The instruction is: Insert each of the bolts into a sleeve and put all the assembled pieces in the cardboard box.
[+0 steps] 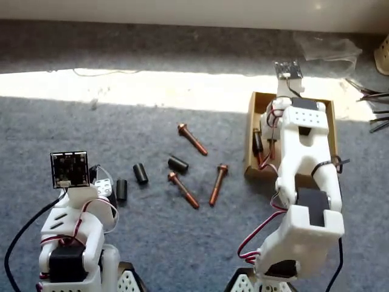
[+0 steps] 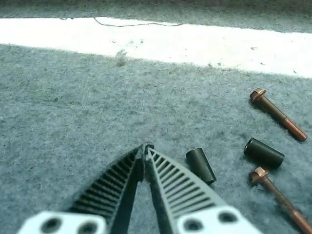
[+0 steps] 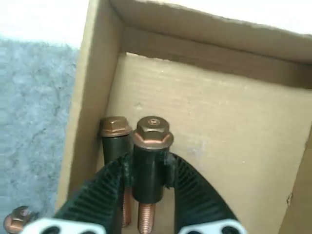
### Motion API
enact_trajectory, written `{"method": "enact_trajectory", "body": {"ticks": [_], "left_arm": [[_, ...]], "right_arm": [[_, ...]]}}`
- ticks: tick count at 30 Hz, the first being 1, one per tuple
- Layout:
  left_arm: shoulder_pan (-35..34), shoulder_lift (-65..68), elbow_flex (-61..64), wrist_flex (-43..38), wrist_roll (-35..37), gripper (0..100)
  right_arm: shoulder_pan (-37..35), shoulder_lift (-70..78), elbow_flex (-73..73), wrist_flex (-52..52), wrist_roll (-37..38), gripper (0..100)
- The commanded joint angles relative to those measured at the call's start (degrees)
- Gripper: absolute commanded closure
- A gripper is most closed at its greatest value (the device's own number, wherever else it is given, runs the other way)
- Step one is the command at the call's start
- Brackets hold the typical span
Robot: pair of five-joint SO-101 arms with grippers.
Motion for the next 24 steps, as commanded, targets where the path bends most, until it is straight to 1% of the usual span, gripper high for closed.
{"method": "enact_trajectory", "body": {"ticks": [1,4,8,15,18,20,24], "left_arm": [[0.7,-0.1,-1.3,0.2,-0.4,98],[0.7,-0.1,-1.3,0.2,-0.4,98],[0.7,-0.1,-1.2,0.2,-0.4,98],[0.7,-0.1,0.3,0.2,-0.4,98],[0.7,-0.1,-0.1,0.5,-0.4,98],[0.7,-0.1,-0.1,0.4,-0.4,98],[0.7,-0.1,-1.4,0.6,-0.4,98]], "right_arm": [[0.6,0.5,-4.1,0.1,0.4,98.8],[0.6,1.8,-4.3,0.1,0.6,96.4],[0.4,2.0,-4.3,0.1,0.6,85.1],[0.2,1.4,-4.4,0.2,0.6,84.8],[0.1,-2.4,-4.1,0.4,0.6,84.8],[0.0,-6.3,-4.3,2.9,0.6,84.8],[-3.2,-14.6,-4.1,8.3,0.6,84.8]]}}
